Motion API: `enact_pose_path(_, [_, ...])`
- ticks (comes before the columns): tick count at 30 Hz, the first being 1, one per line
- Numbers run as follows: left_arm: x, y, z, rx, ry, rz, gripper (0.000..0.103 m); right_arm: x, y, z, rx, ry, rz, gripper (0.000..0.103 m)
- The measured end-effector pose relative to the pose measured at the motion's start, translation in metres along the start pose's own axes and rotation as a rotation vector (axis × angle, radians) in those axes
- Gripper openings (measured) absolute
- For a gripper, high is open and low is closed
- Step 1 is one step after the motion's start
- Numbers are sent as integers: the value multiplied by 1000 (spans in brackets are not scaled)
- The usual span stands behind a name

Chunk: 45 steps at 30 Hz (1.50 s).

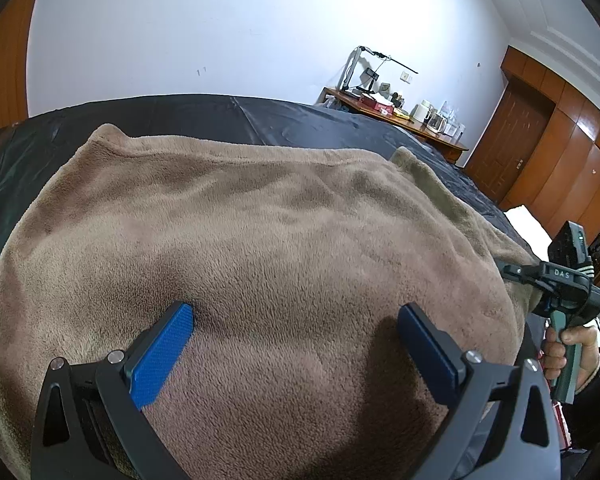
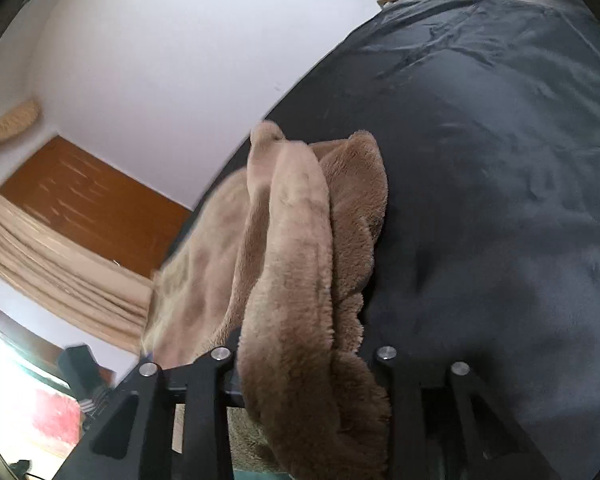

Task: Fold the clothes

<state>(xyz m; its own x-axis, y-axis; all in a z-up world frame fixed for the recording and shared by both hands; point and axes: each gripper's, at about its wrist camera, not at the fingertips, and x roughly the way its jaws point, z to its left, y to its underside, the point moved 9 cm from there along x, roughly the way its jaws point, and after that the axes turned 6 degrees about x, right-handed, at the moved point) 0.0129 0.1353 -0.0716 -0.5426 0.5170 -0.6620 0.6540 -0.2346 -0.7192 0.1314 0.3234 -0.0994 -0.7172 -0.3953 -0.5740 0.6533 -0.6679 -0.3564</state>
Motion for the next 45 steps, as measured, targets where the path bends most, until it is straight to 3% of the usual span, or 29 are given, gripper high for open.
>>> enact_pose_path(4, [-1,0,1,-1,-3,-5,102,4,0,4,-41,44,-15,34])
enact_pose_path(9, [-19,0,14,-28,-27,-32,102,-12,-6,24,-65,6,-45,33])
enact_pose_path(14, [-36,1,29,-62,-48,-59,102,-21,-16,65,-52,-149,-57,33])
enact_pose_path(17, [-46,3,51,-145,-44,-75,102,-18,-20,89,-15,-279,-31,33])
enact_pose_path(21, [-57,9,75,-230,-41,-90,102,-12,-20,113,-8,-353,-9,33])
enact_pose_path(27, [-81,12,98,-279,-66,-139,102,-6,-21,166,-31,-466,4,33])
enact_pose_path(36, [-125,28,153,-420,-129,-218,102,29,31,283,-171,-629,159,33])
enact_pose_path(40, [-140,44,173,-488,-143,-232,102,69,76,316,-284,-593,239,33])
enact_pose_path(45, [-150,60,190,-544,-160,-239,102,129,139,326,-424,-485,333,33])
